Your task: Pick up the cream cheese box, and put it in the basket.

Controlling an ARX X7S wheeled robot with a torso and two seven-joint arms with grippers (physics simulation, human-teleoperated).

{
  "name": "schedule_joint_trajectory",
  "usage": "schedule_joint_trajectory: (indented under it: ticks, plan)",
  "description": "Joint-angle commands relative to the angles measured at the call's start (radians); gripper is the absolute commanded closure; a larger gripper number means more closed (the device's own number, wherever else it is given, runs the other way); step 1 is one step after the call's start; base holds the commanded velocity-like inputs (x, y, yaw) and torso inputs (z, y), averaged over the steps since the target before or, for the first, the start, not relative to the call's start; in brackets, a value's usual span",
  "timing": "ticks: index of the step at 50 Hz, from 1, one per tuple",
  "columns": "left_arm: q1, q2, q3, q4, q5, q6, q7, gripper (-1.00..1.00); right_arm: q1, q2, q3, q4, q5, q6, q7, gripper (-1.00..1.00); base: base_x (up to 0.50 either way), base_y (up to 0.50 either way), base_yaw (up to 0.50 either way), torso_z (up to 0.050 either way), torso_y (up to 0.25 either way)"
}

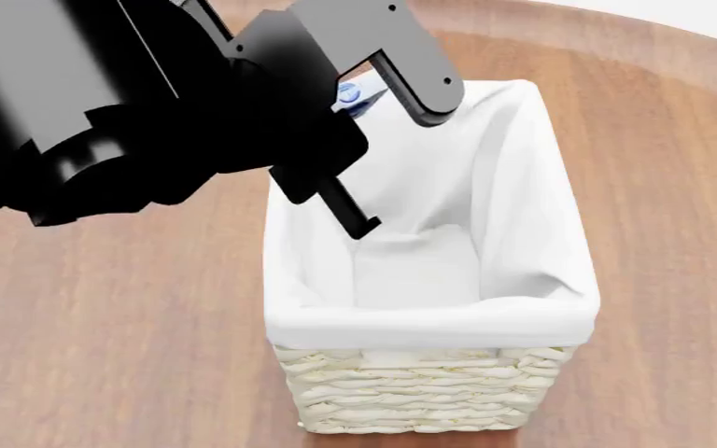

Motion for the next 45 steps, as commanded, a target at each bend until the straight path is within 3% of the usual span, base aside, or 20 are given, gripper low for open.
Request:
schedule_joint_trajectory:
  ticks: [1,11,18,34,45]
  plan:
    - [0.025,0.006,0.012,-0.043,0.024,0.045,0.008,1.00,-0.001,0.003,-0.004,0.003,0.006,-0.005,-0.001,-1.00,0.00,0.00,0.00,0.000,0.000]
    - [0.020,0.006,0.012,0.008,0.014,0.053,-0.003,1.00,-0.004,0.003,-0.010,0.005,0.006,-0.009,-0.001,-1.00,0.00,0.00,0.00,0.000,0.001]
    - [0.038,0.006,0.012,0.004,0.047,0.074,0.052,1.00,-0.004,0.006,-0.015,0.006,0.010,-0.009,-0.005,-1.00,0.00,0.00,0.00,0.000,0.000]
    - [0.177,0.006,0.006,-0.048,0.153,0.116,0.142,1.00,0.002,0.010,-0.015,0.009,0.024,-0.006,-0.007,-1.00,0.00,0.00,0.00,0.000,0.001]
    - [0.176,0.006,0.004,-0.037,0.143,0.171,0.107,1.00,0.014,0.006,-0.020,0.026,0.027,-0.007,-0.010,-1.00,0.00,0.00,0.00,0.000,0.001]
